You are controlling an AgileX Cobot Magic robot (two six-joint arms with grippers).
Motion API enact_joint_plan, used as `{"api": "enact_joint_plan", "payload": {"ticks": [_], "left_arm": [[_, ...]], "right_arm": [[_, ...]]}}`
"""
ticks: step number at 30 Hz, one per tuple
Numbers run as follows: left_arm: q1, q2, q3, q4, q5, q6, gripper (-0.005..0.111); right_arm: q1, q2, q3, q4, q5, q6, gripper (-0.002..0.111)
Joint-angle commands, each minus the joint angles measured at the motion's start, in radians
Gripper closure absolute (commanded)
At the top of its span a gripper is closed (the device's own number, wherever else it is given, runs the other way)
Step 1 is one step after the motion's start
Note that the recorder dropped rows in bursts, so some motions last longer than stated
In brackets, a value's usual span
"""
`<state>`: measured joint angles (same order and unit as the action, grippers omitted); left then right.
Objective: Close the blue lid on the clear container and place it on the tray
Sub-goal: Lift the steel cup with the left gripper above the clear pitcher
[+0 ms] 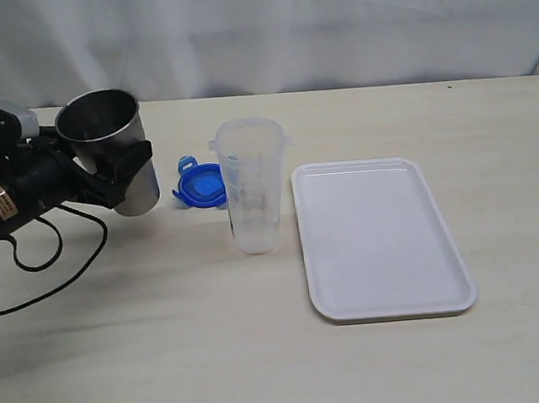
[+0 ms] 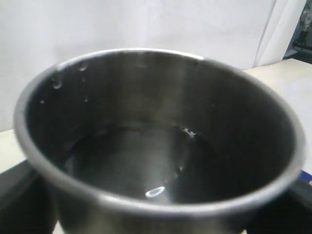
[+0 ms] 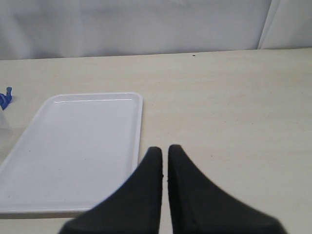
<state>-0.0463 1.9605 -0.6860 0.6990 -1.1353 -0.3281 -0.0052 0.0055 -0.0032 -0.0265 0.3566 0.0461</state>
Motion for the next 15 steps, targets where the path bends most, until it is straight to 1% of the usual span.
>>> {"api": "enact_joint_plan", "payload": {"ticks": [1, 6, 11, 15], "left_arm": [[-0.013, -0.026, -0.043, -0.023, -0.062, -0.033, 0.107], [-0.036, -0.026, -0.112, -0.023, -0.017, -0.095, 0.107], [-0.075, -0.026, -0.209, -0.023, 0.133, -0.126, 0.107], [-0.109, -0.026, -0.264, -0.023, 0.191, -0.13, 0.107]], "right_arm": [[-0.005, -0.006, 0.003, 0.005, -0.012, 0.0, 0.104], [-0.005, -0.006, 0.003, 0.005, -0.012, 0.0, 0.104], [-0.005, -0.006, 0.003, 0.005, -0.012, 0.0, 0.104], [-0.005, -0.006, 0.003, 0.005, -0.012, 0.0, 0.104]]}}
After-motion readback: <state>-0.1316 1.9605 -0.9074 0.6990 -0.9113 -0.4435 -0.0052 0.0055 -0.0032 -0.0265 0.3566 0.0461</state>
